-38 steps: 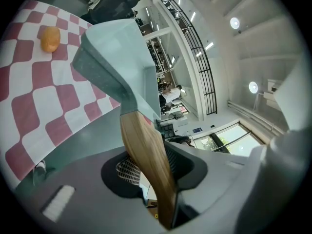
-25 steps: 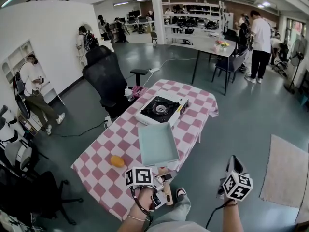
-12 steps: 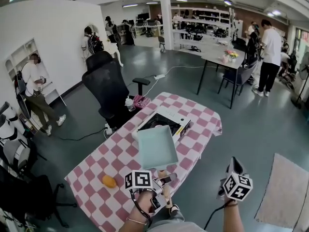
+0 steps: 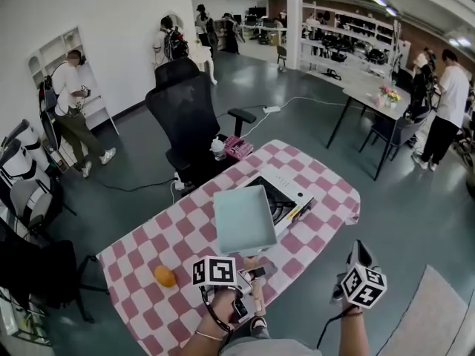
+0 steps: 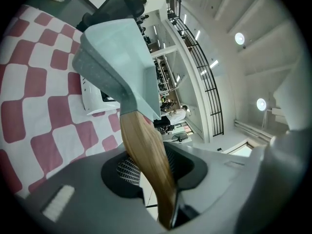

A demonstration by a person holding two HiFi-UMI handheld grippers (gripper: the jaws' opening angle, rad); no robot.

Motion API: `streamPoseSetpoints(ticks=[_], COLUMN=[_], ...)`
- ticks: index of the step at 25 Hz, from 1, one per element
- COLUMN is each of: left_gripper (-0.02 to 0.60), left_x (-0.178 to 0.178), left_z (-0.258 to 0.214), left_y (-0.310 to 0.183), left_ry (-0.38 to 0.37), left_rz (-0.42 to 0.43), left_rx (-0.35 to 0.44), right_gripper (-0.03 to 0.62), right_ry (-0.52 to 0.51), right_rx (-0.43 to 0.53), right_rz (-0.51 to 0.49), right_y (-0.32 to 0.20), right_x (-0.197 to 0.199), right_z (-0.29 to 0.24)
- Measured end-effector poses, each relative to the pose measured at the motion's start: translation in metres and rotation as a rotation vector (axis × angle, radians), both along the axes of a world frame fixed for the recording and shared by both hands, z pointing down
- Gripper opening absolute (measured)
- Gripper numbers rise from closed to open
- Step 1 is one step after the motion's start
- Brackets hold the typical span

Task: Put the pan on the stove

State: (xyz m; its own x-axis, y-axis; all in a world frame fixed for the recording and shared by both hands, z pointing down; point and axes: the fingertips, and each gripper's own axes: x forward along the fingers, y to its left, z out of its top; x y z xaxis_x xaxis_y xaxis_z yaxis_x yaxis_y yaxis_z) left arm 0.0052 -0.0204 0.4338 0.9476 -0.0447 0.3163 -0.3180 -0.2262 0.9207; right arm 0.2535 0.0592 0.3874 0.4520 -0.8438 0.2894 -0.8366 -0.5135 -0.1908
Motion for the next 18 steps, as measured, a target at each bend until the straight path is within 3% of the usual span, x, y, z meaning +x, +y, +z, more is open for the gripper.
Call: streamPoseSetpoints(ticks=[7,18], left_gripper=[0.12,0.12], left_x=[-0.006,-0.008], left_z=[-0.002,0.002], left_y=[-0.02,-0.054], left_ry=[-0.013,-0.027], left_rz=[-0.083,-0.304], left_rx=[-0.006,-0.007], right_gripper=[0.009,0.009], right_ry=[-0.031,-0.042], right_rx=[-0.006,0.0], right_rz=[-0.085,-0.292], right_y=[-0.05,-0.144], right_x=[0.001,0.008], right_z=[0.006,0.008])
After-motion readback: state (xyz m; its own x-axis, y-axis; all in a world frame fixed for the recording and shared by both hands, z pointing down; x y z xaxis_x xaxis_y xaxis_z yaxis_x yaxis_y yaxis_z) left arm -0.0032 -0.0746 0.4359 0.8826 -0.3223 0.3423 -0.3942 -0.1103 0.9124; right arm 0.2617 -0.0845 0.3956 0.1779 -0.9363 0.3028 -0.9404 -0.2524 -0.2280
